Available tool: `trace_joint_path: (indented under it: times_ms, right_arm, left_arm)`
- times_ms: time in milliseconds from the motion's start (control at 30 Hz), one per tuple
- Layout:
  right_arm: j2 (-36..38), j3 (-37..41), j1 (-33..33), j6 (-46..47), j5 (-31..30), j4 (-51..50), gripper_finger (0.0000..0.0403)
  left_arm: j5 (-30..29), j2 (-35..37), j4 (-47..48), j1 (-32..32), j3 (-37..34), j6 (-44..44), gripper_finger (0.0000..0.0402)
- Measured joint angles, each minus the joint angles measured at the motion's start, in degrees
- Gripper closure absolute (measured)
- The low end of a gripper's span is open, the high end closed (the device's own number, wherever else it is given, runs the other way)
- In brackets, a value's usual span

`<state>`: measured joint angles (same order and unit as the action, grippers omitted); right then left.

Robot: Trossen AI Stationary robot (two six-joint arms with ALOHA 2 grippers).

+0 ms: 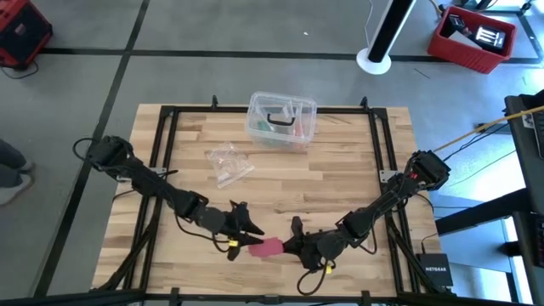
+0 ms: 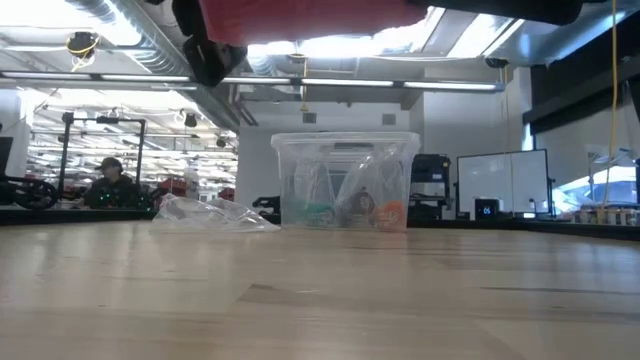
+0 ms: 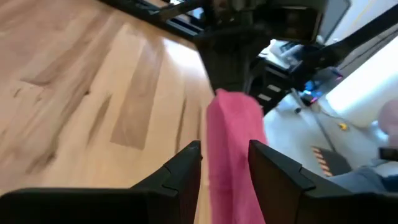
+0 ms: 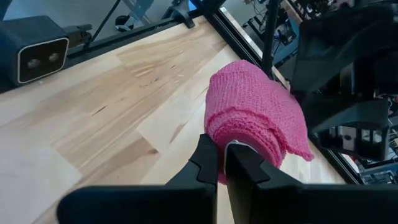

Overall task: Roll bandage
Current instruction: Roll the pink bandage

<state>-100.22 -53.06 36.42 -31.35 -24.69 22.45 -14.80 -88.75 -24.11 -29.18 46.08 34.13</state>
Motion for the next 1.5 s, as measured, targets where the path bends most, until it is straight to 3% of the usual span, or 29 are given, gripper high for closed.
trace_joint_path:
  times_ms: [633,833,967,1167,1267,1433,1500]
  right_arm:
    - [0.0,0.0,0.0,0.9,-0.2,0.1,0.0388]
    - [0.0,0.0,0.0,0.9,-0.1,0.0,0.0386]
    - [0.0,0.0,0.0,1.0,-0.2,0.3,0.0385]
    - [0.0,0.0,-0.1,1.1,-0.3,0.0,0.0385]
    - [0.0,0.0,-0.1,1.1,-0.3,0.0,0.0384]
    - [0.0,0.0,-0.1,1.1,-0.4,0.0,0.0384]
    - [0.0,0.0,0.0,1.2,-1.2,0.0,0.0384]
  left_arm:
    - [5.9,0.0,-1.9,2.0,0.0,1.3,0.0276]
    - [9.8,-3.2,-3.9,2.8,0.0,4.8,0.0276]
    - [10.2,-4.6,-10.3,2.7,0.0,3.1,0.0276]
    - [10.2,-4.7,-9.4,3.4,0.1,2.8,0.0279]
    - [9.7,-4.7,-9.4,3.4,0.1,1.5,0.0302]
    - [9.5,-4.7,-9.4,3.4,0.1,-2.4,0.0388]
    - [8.5,-4.7,-9.5,3.0,0.1,-4.8,0.0393]
